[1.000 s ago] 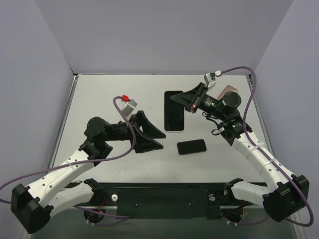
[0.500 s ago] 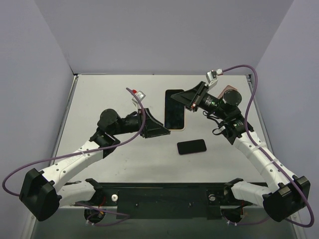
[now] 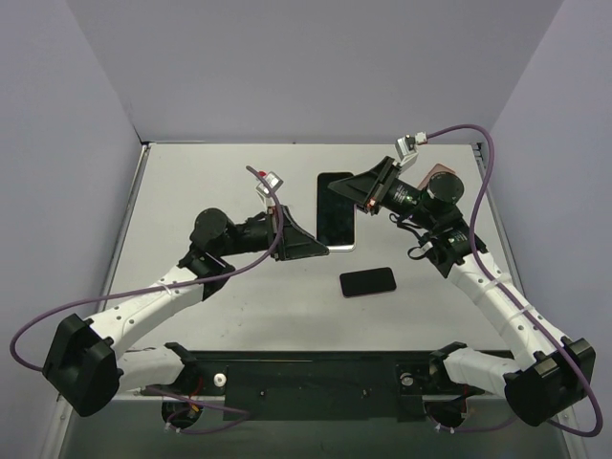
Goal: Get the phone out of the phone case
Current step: Remove the phone case from the phone.
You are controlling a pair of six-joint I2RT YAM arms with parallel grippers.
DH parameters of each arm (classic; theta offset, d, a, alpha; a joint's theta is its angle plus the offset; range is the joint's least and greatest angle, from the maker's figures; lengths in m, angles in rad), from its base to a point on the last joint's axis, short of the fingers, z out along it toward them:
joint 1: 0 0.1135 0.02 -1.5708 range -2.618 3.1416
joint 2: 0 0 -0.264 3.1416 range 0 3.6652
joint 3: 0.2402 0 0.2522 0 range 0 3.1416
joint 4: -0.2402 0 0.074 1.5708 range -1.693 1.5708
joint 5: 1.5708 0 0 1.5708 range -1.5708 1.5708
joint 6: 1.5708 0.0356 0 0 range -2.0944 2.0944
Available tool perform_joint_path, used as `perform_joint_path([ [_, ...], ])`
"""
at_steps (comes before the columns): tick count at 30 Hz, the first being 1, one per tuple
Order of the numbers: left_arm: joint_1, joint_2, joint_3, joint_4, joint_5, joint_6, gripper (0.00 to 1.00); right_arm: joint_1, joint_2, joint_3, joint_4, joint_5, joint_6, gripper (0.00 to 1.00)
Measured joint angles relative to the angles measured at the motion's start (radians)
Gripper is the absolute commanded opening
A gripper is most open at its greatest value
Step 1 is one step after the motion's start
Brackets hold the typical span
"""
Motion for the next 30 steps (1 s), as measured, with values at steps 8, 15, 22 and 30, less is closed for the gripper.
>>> perform_joint_path([
  [8, 0.002, 0.051, -0.006, 0.137, 0.044, -0.058, 0.00, 0.005, -0.010, 0.026, -0.003, -0.011, -0.051, 0.00],
  [15, 0.001, 0.038, 0.046, 0.040, 0.167, 0.175, 0.00, 0.040, -0.014, 0.056, -0.028, -0.054, -0.060, 0.00],
  [22, -0.002, 0.007, 0.063, -0.017, 0.216, 0.327, 0.00, 0.065, -0.014, 0.028, 0.044, -0.070, 0.030, 0.00],
  [30, -0.007, -0.042, 0.089, -0.158, 0.249, 0.505, 0.00, 0.095, 0.021, -0.003, 0.141, -0.082, 0.146, 0.00],
])
